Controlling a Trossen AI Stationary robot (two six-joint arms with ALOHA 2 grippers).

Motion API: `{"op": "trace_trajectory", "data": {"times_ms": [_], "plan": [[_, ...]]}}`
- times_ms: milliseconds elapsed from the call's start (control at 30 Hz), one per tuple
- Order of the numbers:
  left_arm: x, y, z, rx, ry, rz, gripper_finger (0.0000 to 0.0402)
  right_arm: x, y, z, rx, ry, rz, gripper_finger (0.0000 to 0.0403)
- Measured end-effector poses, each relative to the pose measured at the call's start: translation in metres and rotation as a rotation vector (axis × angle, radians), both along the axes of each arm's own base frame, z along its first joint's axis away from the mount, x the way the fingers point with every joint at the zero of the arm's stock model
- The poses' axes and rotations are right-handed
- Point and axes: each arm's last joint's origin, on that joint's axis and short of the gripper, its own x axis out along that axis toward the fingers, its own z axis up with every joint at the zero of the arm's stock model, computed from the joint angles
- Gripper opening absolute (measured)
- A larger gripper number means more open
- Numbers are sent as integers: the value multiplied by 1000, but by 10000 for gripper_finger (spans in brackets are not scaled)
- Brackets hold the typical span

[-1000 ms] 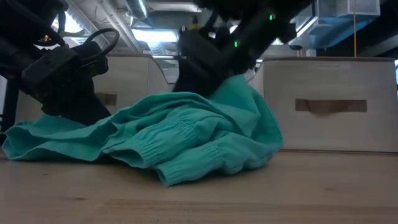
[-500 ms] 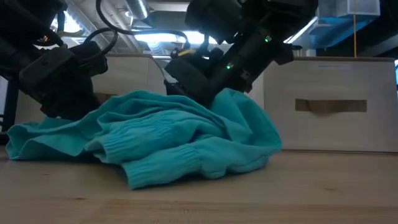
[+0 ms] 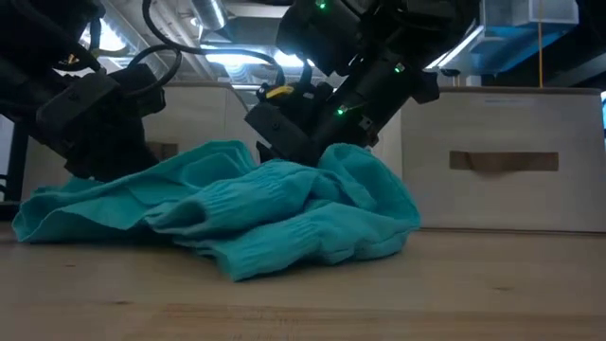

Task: Sort clothes
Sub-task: Put the blue shorts into the right brown bin

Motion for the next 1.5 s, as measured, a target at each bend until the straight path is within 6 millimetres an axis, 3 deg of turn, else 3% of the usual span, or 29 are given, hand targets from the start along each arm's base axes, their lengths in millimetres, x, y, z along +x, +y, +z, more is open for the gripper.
{"op": "trace_trajectory", "data": {"times_ms": [200, 400, 900, 1167, 1500], "plan": [[-2, -5, 1, -10, -3, -29, 166, -1, 2, 1, -8, 6, 36, 42], [-6, -8, 8, -19, -8, -51, 166, -4, 6, 9, -71, 6, 85, 39], [-14, -6, 32, 24, -56, -106, 166, -36, -5, 69, -260, 121, 33, 39], [-15, -4, 31, 28, -37, -98, 166, -48, -8, 118, -287, 11, 38, 39], [-15, -4, 31, 31, -40, -93, 166, -91, -24, 217, -420, -238, -27, 39]]}}
